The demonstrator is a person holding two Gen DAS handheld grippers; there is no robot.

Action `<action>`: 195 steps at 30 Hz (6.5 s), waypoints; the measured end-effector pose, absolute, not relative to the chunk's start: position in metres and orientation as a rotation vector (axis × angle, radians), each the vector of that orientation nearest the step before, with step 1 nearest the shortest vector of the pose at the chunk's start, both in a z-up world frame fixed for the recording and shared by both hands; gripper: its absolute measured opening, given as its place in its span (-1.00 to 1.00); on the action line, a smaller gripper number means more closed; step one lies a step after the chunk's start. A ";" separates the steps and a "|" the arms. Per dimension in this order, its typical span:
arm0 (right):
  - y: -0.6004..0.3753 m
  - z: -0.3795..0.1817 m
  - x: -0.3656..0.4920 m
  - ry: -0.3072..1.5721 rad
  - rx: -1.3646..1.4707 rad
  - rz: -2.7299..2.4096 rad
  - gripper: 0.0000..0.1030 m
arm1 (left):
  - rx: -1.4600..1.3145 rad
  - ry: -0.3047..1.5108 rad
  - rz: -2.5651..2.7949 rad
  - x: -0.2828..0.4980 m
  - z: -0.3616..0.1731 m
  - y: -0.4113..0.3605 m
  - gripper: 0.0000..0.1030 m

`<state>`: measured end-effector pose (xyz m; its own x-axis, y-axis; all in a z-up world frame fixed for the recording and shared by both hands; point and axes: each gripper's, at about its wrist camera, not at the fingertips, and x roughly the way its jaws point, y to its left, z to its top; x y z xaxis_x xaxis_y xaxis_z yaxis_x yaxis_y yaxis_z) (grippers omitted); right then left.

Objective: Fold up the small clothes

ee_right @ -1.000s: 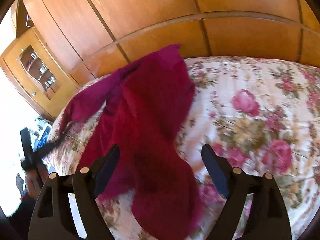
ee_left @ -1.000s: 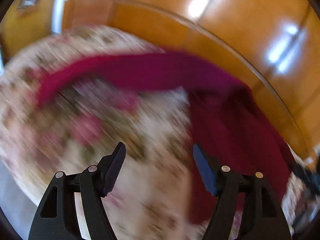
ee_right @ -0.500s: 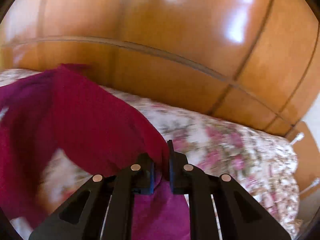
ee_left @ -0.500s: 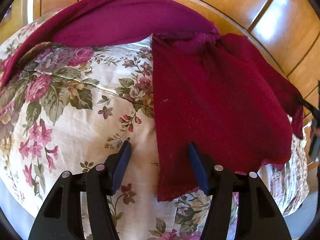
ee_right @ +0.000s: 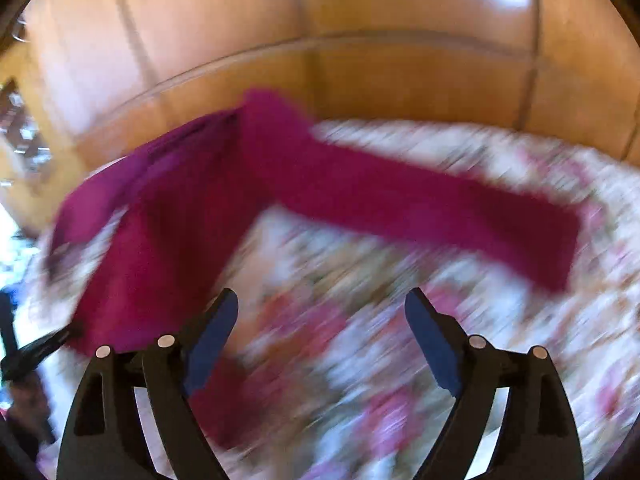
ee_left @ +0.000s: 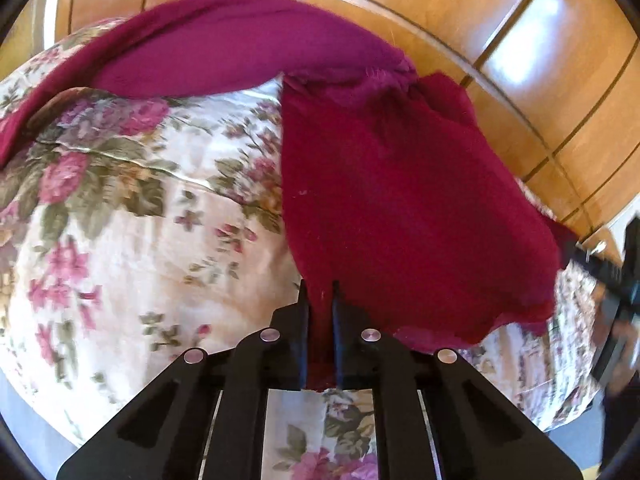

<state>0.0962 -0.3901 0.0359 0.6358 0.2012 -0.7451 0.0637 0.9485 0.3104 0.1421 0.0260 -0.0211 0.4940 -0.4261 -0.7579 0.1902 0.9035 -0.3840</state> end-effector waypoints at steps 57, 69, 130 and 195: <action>-0.347 0.049 0.002 0.868 0.039 -0.003 0.28 | -0.297 0.870 0.126 0.061 0.003 0.180 0.09; -0.214 0.011 0.086 0.919 0.080 0.322 0.44 | 0.083 0.823 0.253 0.173 -0.006 0.197 0.31; -0.117 -0.029 0.266 0.933 -0.035 0.329 0.69 | -0.294 0.965 0.508 0.229 -0.010 0.323 -0.14; -0.541 -0.008 0.065 0.964 0.253 -0.313 0.25 | -0.182 0.958 -0.216 0.060 -0.009 0.057 0.30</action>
<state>0.0654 -0.5407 -0.0083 0.5316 -0.1480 -0.8340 0.3703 0.9262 0.0716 0.0603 0.0572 -0.0089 0.5562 -0.2625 -0.7885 0.1018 0.9632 -0.2488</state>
